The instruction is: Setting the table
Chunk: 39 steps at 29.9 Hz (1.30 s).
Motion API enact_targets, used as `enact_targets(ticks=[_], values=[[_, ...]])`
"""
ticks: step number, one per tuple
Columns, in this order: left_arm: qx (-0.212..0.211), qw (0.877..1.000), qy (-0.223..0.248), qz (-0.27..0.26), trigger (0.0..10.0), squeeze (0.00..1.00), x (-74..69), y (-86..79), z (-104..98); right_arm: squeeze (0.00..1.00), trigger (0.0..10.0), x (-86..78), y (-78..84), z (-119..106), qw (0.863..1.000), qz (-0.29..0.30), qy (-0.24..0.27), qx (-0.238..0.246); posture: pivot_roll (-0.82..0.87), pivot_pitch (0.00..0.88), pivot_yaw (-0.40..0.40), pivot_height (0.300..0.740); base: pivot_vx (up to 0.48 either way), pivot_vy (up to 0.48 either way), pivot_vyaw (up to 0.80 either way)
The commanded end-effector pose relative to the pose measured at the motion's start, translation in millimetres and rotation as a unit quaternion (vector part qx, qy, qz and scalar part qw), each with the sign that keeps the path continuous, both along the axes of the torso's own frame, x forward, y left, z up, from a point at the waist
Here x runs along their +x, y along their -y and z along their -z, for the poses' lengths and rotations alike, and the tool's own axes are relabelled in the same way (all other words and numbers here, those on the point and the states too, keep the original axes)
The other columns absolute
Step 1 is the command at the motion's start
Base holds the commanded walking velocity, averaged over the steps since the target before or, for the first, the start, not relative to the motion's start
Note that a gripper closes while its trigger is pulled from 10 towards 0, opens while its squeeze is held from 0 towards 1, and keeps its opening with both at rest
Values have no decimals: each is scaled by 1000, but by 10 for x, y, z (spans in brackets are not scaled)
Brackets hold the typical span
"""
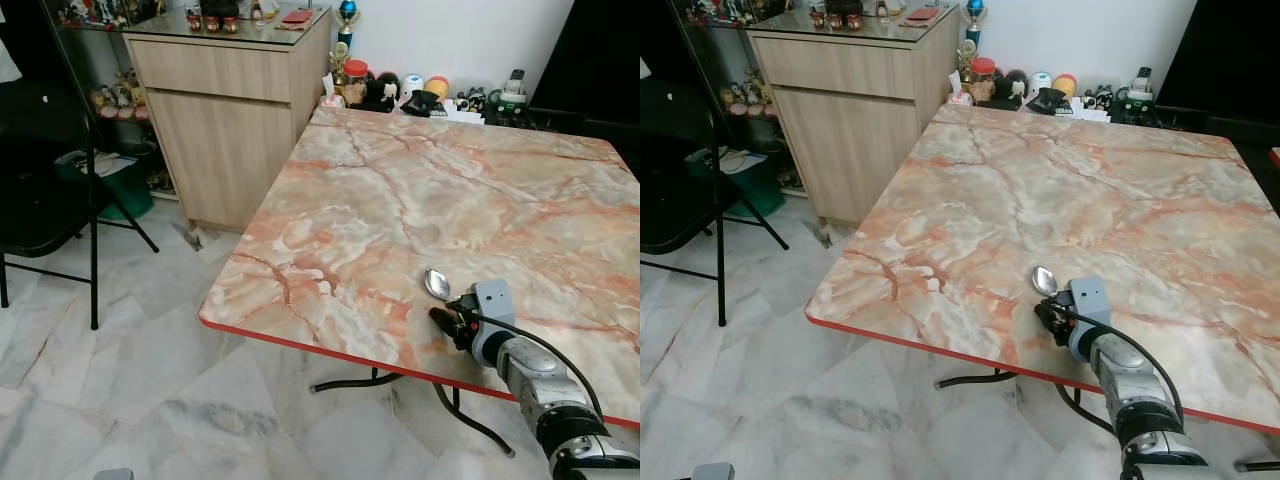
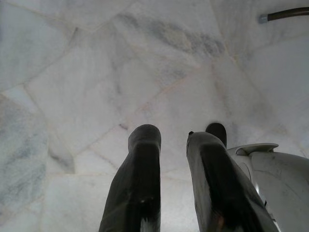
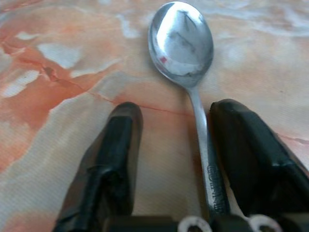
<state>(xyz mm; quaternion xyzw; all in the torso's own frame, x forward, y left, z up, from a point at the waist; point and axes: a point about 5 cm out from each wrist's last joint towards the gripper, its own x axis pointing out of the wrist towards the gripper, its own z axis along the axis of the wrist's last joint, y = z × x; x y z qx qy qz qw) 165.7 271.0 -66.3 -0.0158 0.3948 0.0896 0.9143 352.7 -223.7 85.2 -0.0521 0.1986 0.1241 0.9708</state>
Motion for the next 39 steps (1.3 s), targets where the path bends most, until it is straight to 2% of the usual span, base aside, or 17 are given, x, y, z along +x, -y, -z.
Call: enact_targets(ticks=[1,27,32,34,35,36,37,39], values=[[-1,1000,-12,3,10000,0,-58,4,29,0,0,-100,-13,189,999,-2,-45,-8,120,105,2,740,0,0,0],[-1,1000,-13,19,10000,0,-43,22,27,0,0,-153,-147,309,998,-25,-55,-24,117,73,5,740,0,0,0],[1,1000,-13,19,10000,0,-39,21,25,0,0,-131,-148,279,999,-11,-39,-18,115,70,4,740,0,0,0],[3,1000,-12,18,10000,0,-35,18,22,0,0,-103,-151,230,1000,-3,-18,-13,113,75,4,740,0,0,0],[3,1000,-12,18,10000,0,-33,16,21,0,431,-93,-153,212,1000,0,-10,-11,113,78,4,740,0,0,0],[4,1000,-11,17,10000,0,-32,16,20,0,9412,-77,-150,179,1000,5,4,-12,112,80,5,740,0,0,0],[6,1000,-12,16,10000,0,-32,14,20,0,10000,-33,-137,86,999,24,40,-9,112,80,5,740,0,0,0],[7,1000,-12,15,10000,0,-33,13,21,0,10000,-3,-123,14,997,39,65,-5,110,83,4,740,0,0,0]])
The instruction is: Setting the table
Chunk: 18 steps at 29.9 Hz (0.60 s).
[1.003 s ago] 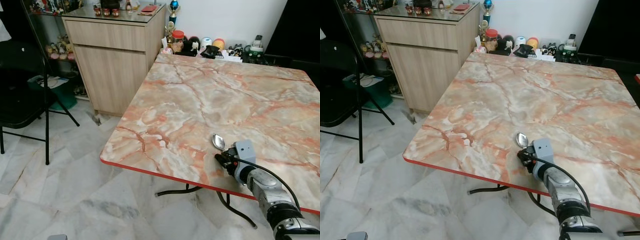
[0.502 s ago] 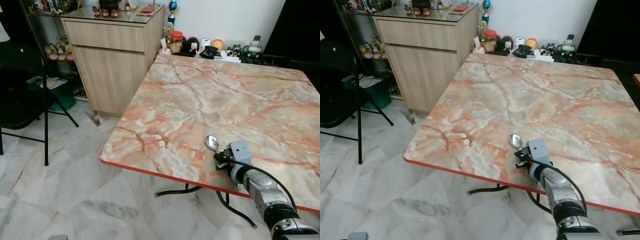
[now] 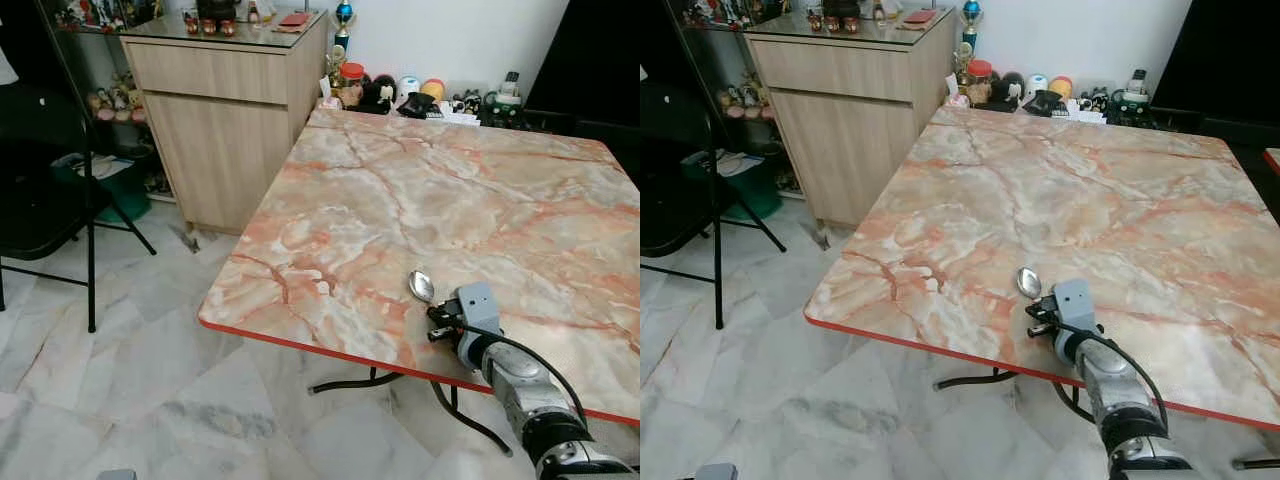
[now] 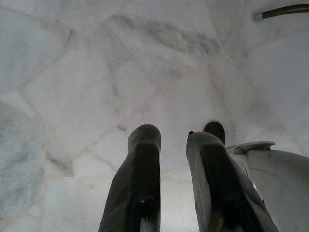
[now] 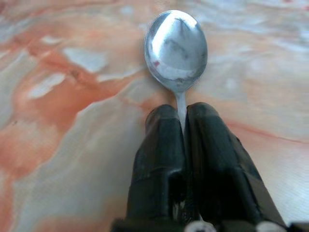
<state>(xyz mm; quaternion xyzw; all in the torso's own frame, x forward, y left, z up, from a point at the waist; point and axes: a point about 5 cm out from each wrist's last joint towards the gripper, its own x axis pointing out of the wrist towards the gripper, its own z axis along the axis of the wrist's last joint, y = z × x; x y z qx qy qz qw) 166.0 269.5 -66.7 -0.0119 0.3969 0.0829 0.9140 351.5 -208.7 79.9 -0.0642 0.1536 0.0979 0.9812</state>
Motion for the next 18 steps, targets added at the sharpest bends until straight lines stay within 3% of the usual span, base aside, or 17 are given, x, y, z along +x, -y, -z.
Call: enact_targets(ticks=[1,13,18], values=[[7,1000,-11,7,10000,0,-38,-5,17,0,10000,37,28,-119,999,22,42,15,108,85,5,740,0,0,0],[9,1000,-6,-4,10000,0,-52,-14,18,0,10000,113,-120,-711,977,28,205,50,94,100,-5,740,0,0,0],[12,1000,-9,0,10000,0,-62,-2,27,0,10000,64,-164,-829,971,34,234,45,84,103,-9,740,0,0,0]])
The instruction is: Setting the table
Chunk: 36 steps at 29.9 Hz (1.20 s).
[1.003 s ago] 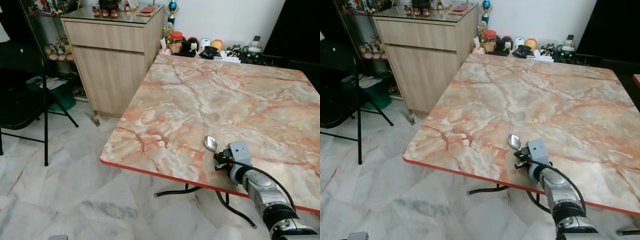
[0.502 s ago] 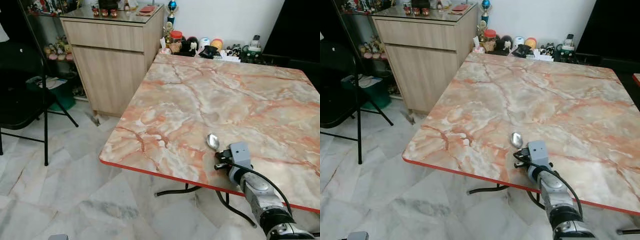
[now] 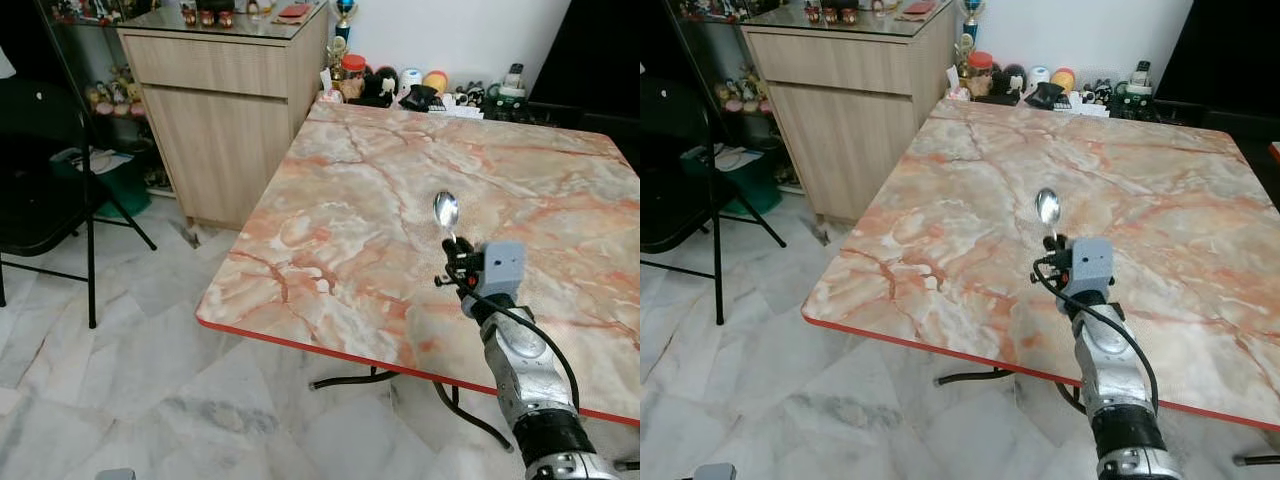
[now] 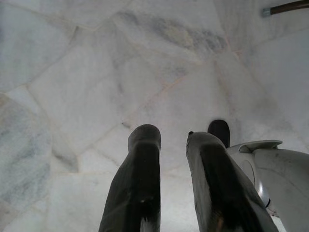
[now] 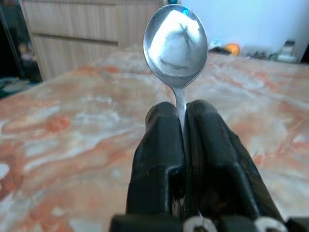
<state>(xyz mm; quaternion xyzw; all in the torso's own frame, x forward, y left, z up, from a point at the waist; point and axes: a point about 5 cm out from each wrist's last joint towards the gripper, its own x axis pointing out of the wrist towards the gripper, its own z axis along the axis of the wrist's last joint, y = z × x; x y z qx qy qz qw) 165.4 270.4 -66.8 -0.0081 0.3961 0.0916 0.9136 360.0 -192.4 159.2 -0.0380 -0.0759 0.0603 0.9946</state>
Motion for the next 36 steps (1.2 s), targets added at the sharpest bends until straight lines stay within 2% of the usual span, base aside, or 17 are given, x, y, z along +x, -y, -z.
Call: enact_targets(ticks=[1,3,9,14,26,36], values=[[5,1000,-9,8,10000,0,-56,11,28,0,10000,-29,-6,-50,1000,8,8,4,84,103,-9,740,0,0,0],[7,1000,-8,11,10000,0,-47,25,28,0,10000,-46,-19,-124,1000,9,27,10,78,104,-12,740,0,0,0],[10,1000,-9,15,10000,0,-41,53,36,0,10000,-60,-12,-210,999,20,35,8,72,103,-22,740,0,-324,0],[11,1000,-12,13,10000,0,-59,48,43,0,10000,-89,-43,-291,999,15,45,12,73,102,-24,740,0,-316,-680],[17,1000,-11,12,10000,0,-59,40,40,0,10000,-86,-117,-382,998,19,62,22,75,86,-24,740,0,-480,-67],[20,1000,-11,18,10000,0,-41,29,28,0,10000,-101,-71,-461,996,32,75,27,71,74,-15,740,0,-480,0]])
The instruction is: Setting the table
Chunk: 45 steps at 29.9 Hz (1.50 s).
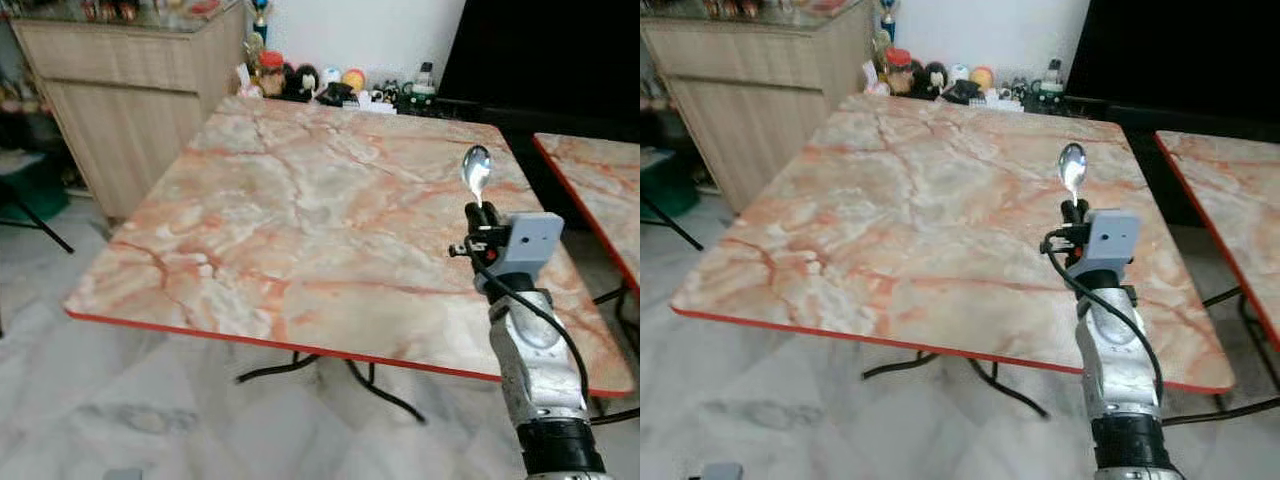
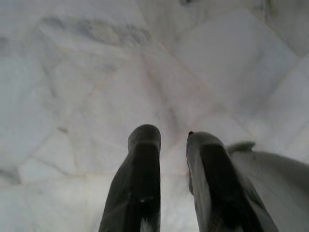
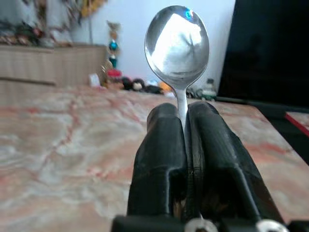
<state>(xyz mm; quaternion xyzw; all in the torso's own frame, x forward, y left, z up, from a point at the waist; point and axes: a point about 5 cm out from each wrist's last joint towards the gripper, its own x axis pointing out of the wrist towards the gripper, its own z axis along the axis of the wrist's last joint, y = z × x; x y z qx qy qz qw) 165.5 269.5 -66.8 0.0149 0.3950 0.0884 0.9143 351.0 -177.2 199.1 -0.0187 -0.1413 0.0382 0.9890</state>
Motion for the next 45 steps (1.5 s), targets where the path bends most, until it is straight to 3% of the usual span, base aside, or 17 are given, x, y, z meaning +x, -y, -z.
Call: enact_targets(ticks=[1,17,45], values=[[0,1000,-11,6,10000,0,-42,20,28,0,10000,-10,81,-61,1000,14,9,3,71,74,-15,740,0,-480,0],[7,1000,-8,5,10000,0,-15,-33,-2,0,10000,-25,110,-124,999,30,24,14,70,87,2,740,0,-480,0],[-1,1000,-9,6,10000,0,-11,40,24,0,10000,-36,270,-196,997,69,39,22,49,97,-10,740,0,-480,0]])
